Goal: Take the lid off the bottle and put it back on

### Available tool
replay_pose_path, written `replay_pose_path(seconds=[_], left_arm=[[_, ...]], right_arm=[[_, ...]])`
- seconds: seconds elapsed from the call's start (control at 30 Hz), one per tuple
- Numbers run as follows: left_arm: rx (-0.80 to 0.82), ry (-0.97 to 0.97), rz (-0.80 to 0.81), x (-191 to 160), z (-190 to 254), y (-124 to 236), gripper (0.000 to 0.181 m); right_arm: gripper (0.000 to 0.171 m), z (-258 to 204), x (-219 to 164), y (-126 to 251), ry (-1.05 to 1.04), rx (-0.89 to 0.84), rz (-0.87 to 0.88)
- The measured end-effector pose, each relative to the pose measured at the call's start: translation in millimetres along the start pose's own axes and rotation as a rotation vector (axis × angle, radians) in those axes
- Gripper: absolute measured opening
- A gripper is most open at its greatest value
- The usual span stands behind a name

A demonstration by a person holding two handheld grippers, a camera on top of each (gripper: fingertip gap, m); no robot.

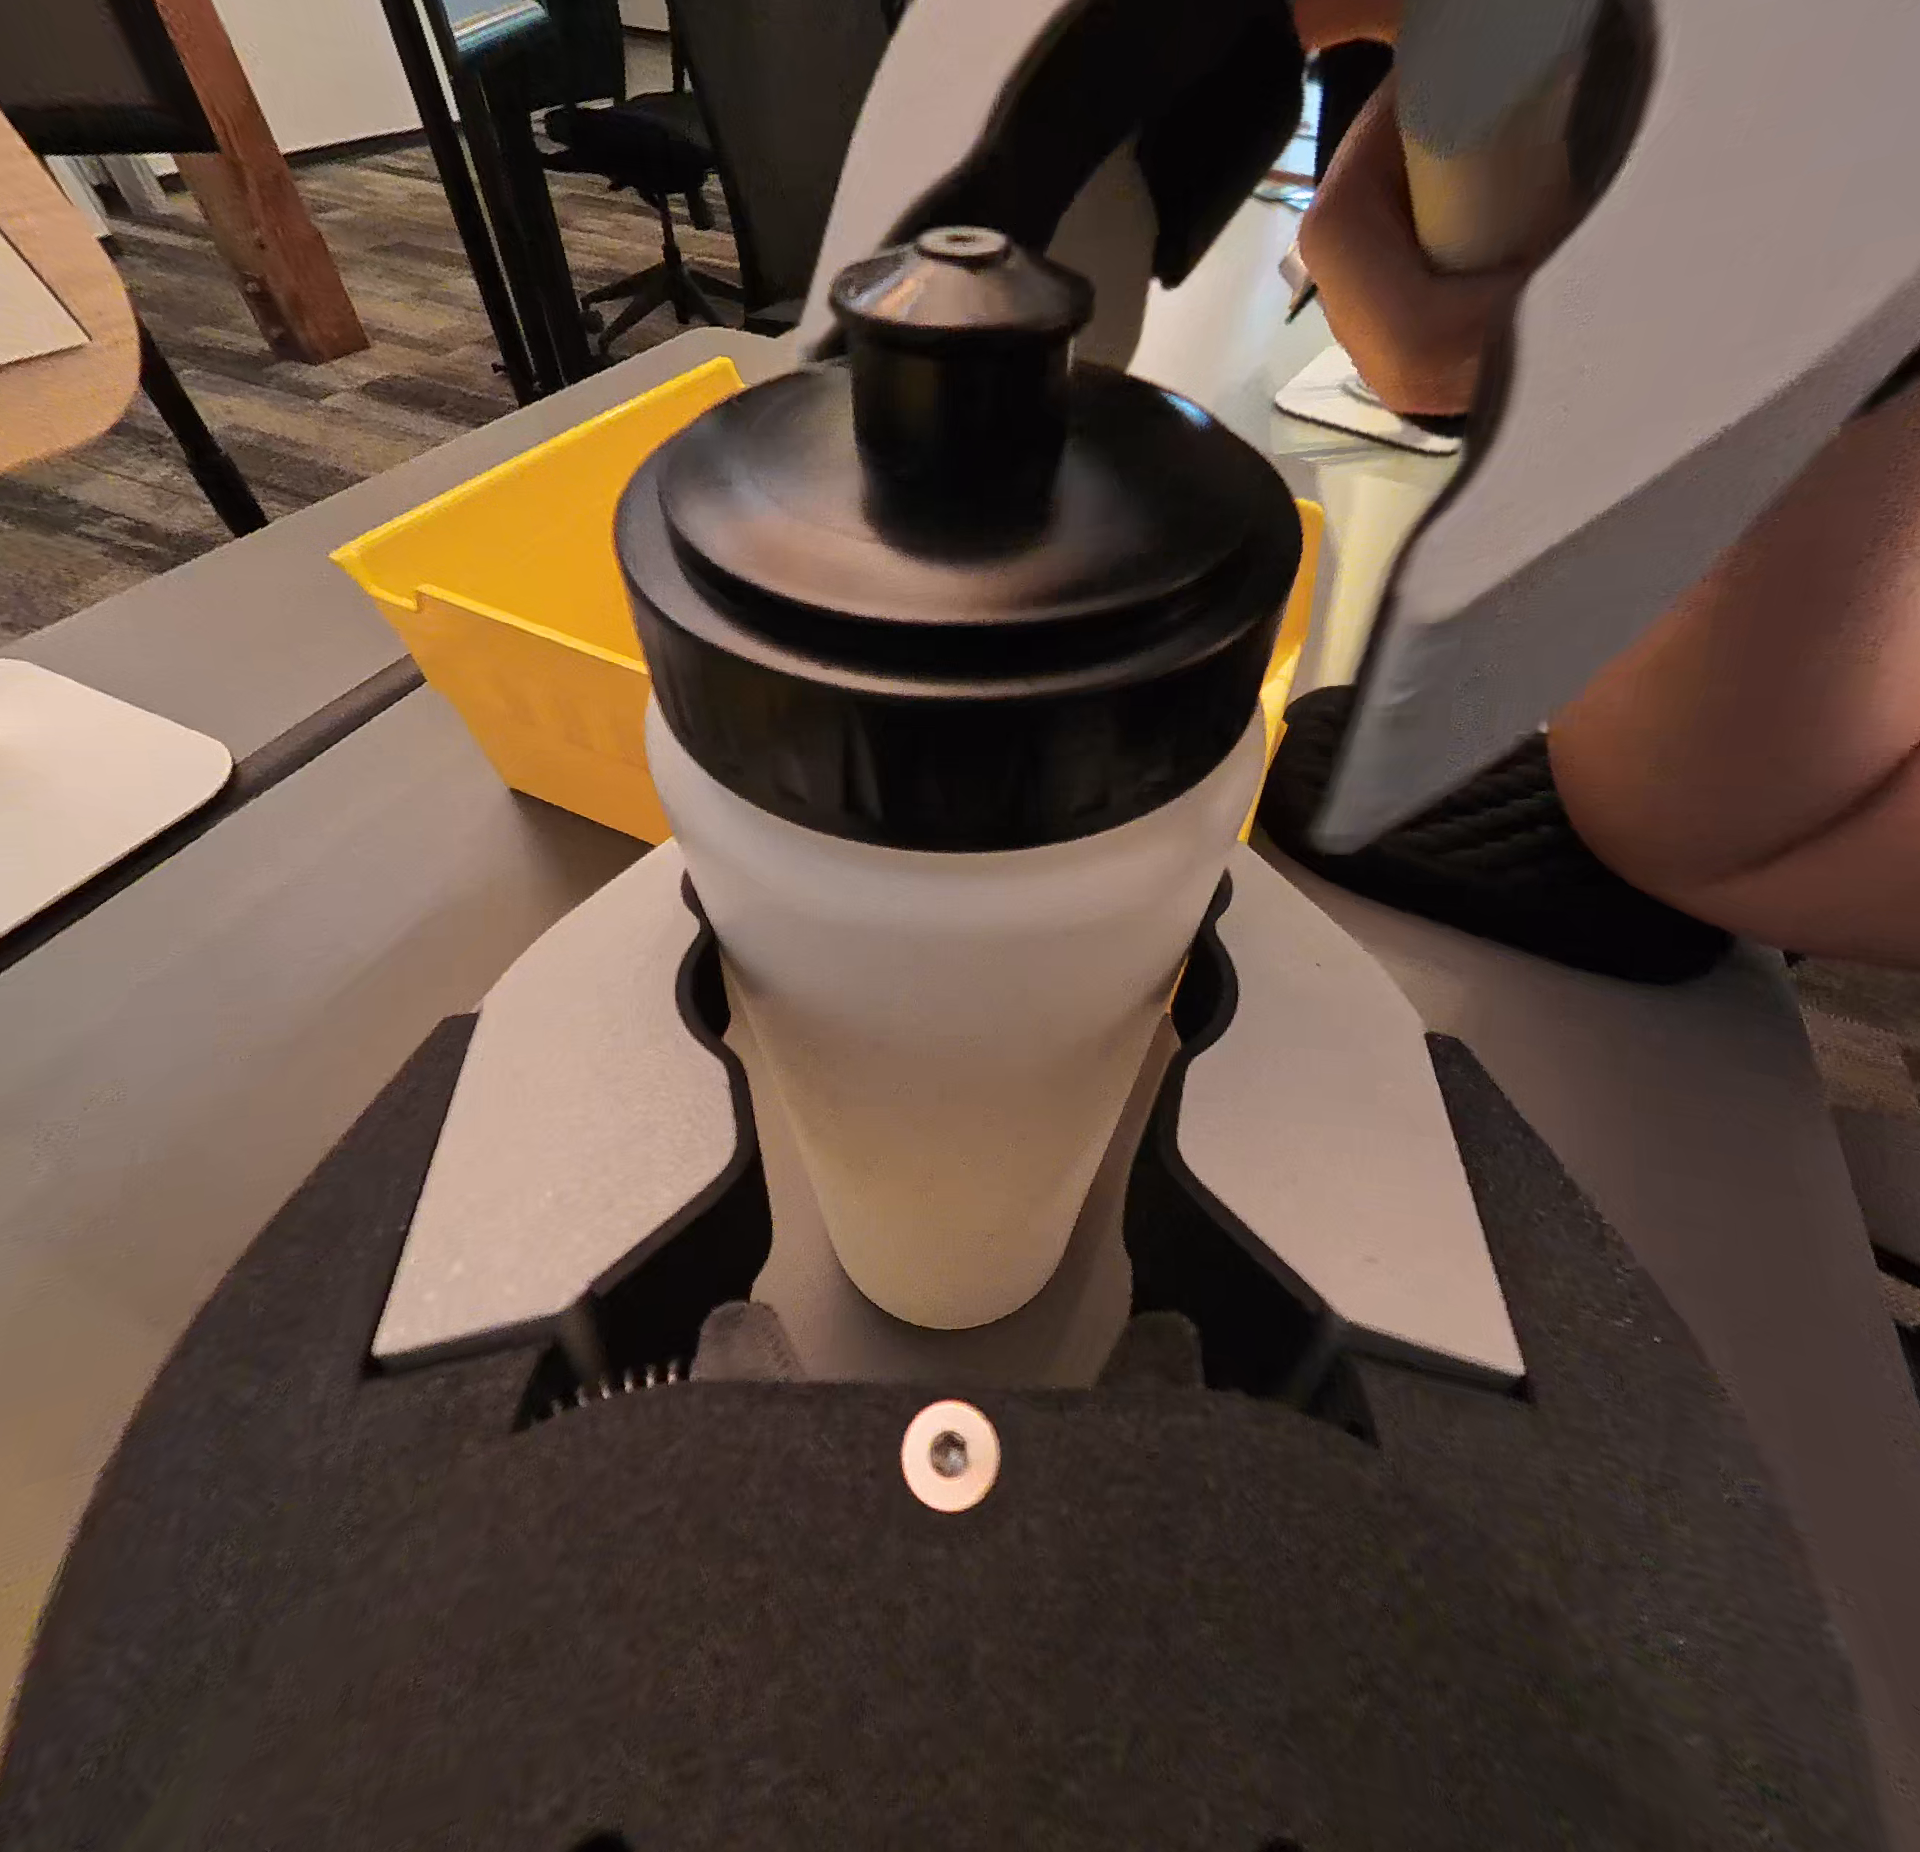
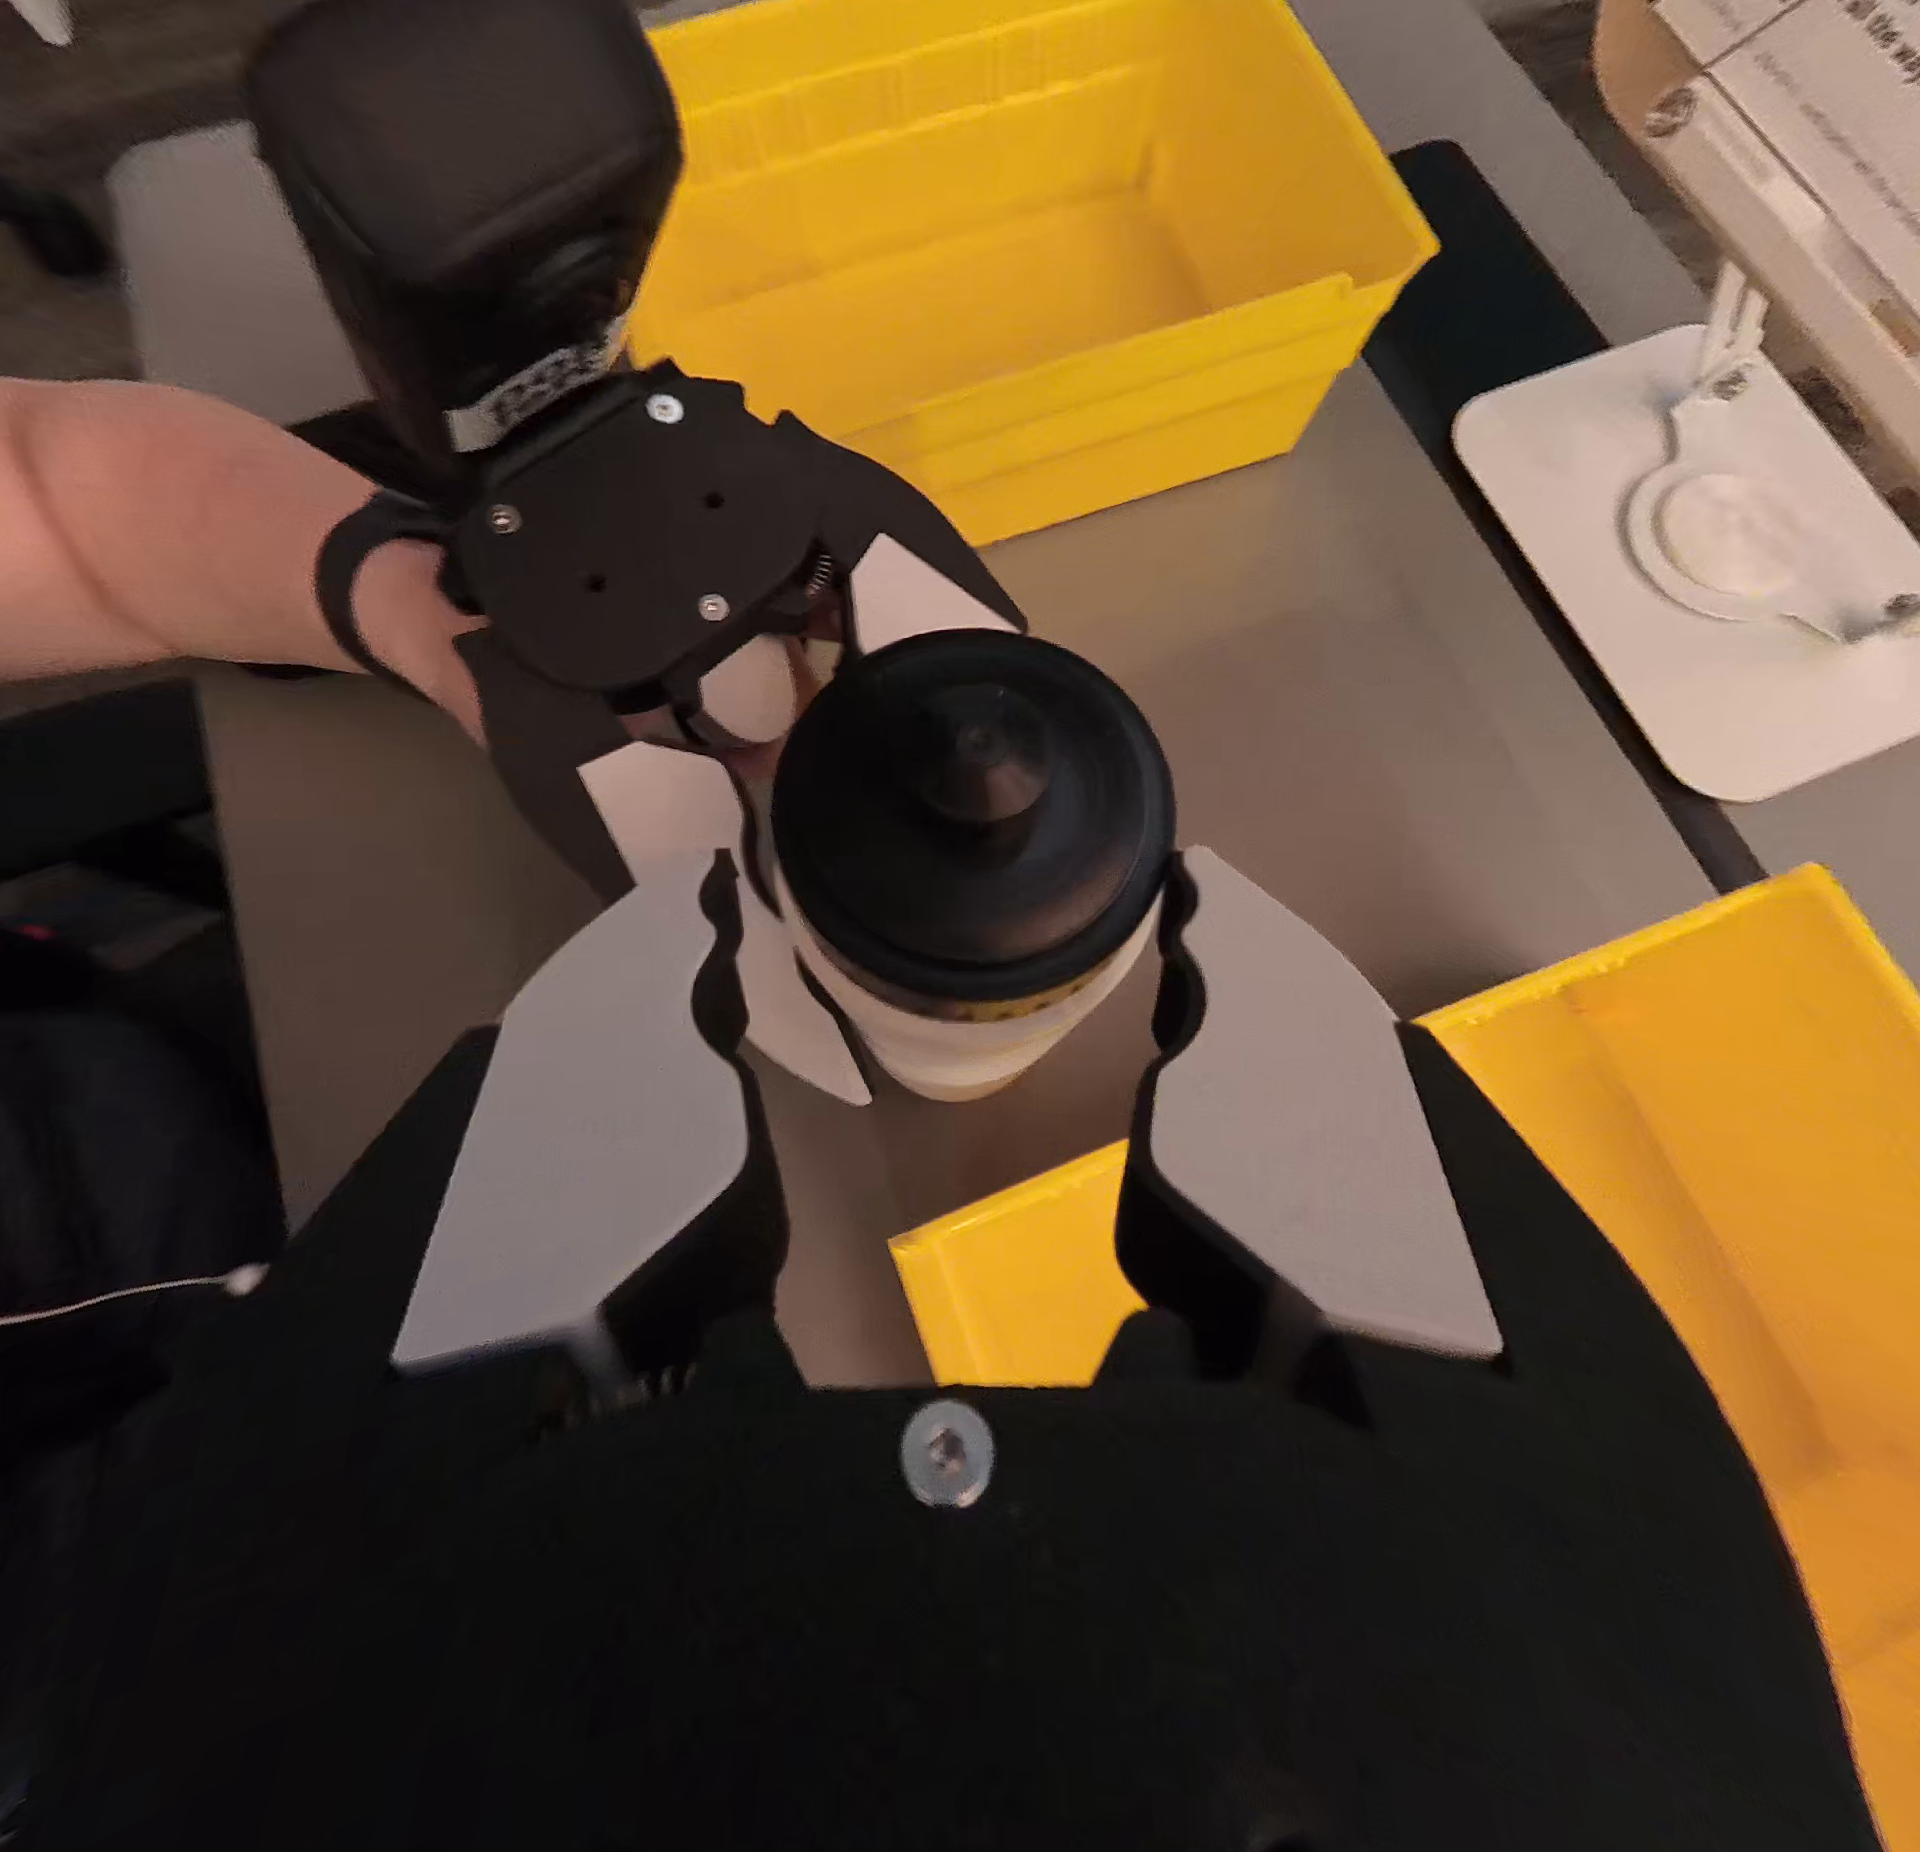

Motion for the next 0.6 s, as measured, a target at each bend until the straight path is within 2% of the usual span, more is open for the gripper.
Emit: replay_pose_path(seconds=[0.03,0.1,0.2,0.3,0.4,0.47,0.6], left_arm=[[-0.002,-0.017,-0.007,0,2,0,0.086],[-0.015,-0.059,-0.019,-1,5,-1,0.086],[-0.146,-0.114,-0.019,-2,22,-3,0.085],[-0.249,-0.170,0.015,-3,33,-3,0.086],[-0.196,-0.146,0.009,-2,24,-3,0.086],[-0.132,-0.123,0.005,-2,16,-3,0.086],[-0.040,-0.079,-0.006,-1,6,-3,0.086]], right_arm=[[0.072,1,0,-1,0.012,-0.039,-0.016],[0.072,-1,-4,1,0.059,-0.020,-0.044],[0.072,-8,-12,9,0.205,0.125,-0.049],[0.072,-14,-19,14,0.369,0.298,0.034],[0.076,-12,-9,10,0.230,0.284,0.047],[0.085,-11,0,10,0.092,0.251,0.064],[0.084,-4,3,6,0.000,0.016,0.027]])
Point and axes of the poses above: each gripper's, where its closed fingertips meet, y back along the fingers, x out of its top, z = x × y across the jaws, the point moved 4 cm from there along y, back along the fingers, and after that the axes turned 6 degrees about -z, right-handed, at the moved point
